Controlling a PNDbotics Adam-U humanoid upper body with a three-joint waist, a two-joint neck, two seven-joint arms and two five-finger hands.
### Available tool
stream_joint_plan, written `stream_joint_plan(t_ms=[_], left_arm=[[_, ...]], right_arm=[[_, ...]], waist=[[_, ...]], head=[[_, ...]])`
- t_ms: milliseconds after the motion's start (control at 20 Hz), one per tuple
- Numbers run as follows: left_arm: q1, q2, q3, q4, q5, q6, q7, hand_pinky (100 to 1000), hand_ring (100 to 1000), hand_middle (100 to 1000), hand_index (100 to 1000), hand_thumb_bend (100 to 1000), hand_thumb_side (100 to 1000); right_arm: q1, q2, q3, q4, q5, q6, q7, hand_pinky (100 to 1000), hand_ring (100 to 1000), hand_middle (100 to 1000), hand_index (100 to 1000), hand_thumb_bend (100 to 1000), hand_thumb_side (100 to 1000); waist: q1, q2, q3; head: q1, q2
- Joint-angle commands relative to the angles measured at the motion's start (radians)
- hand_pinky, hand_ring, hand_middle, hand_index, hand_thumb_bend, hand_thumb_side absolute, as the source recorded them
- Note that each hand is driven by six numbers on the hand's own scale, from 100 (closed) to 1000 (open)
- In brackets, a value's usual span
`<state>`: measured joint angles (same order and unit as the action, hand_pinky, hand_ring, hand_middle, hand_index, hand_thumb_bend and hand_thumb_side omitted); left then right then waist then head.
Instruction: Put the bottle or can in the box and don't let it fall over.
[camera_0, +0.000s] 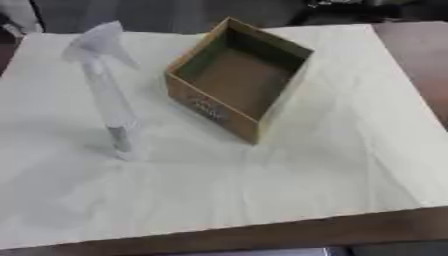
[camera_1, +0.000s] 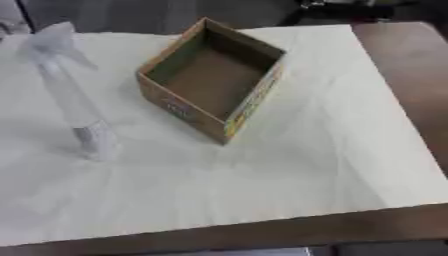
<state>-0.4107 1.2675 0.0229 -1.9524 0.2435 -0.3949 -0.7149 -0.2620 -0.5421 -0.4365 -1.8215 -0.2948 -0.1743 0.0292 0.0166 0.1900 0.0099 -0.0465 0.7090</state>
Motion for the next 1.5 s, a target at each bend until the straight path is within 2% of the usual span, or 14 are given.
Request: stream_joint_plan(t_ms=[50, 600, 900, 1250, 1500], left_arm=[[-0.048, 0.045, -0.019, 0.008, 0.018, -0.004, -0.053, 847, 979, 842, 938, 100, 855], [-0.207, 0.002, -0.103, 0.081, -0.002, 0.017, -0.096, 842, 976, 840, 937, 100, 842], [-0.274, -0.038, -0.136, 0.117, 0.001, 0.03, -0.121, 831, 984, 841, 936, 100, 852], [-0.336, -0.084, -0.195, 0.17, 0.01, 0.087, -0.121, 787, 983, 827, 933, 100, 862], [-0.365, -0.111, -0.23, 0.193, -0.023, 0.122, -0.125, 789, 982, 828, 933, 100, 866]], right_arm=[[-0.013, -0.038, -0.001, -0.009, 0.001, -0.003, 0.008, 801, 1000, 798, 903, 100, 334], [-0.017, -0.037, 0.007, -0.003, 0.007, -0.003, 0.02, 801, 1000, 798, 904, 100, 341], [-0.022, -0.035, 0.01, 0.0, 0.008, 0.001, 0.015, 801, 1000, 799, 903, 100, 344], [-0.032, -0.027, 0.017, -0.001, 0.01, 0.005, 0.022, 801, 1000, 799, 902, 100, 347], [-0.034, -0.024, 0.017, 0.0, 0.009, 0.006, 0.026, 801, 1000, 799, 903, 100, 354]], waist=[[-0.002, -0.024, -0.005], [0.004, -0.023, -0.012], [0.006, -0.02, -0.017], [0.004, -0.014, -0.026], [0.006, -0.008, -0.032]], head=[[0.007, -0.022], [0.049, -0.041], [0.092, -0.04], [0.088, -0.035], [0.08, -0.051]])
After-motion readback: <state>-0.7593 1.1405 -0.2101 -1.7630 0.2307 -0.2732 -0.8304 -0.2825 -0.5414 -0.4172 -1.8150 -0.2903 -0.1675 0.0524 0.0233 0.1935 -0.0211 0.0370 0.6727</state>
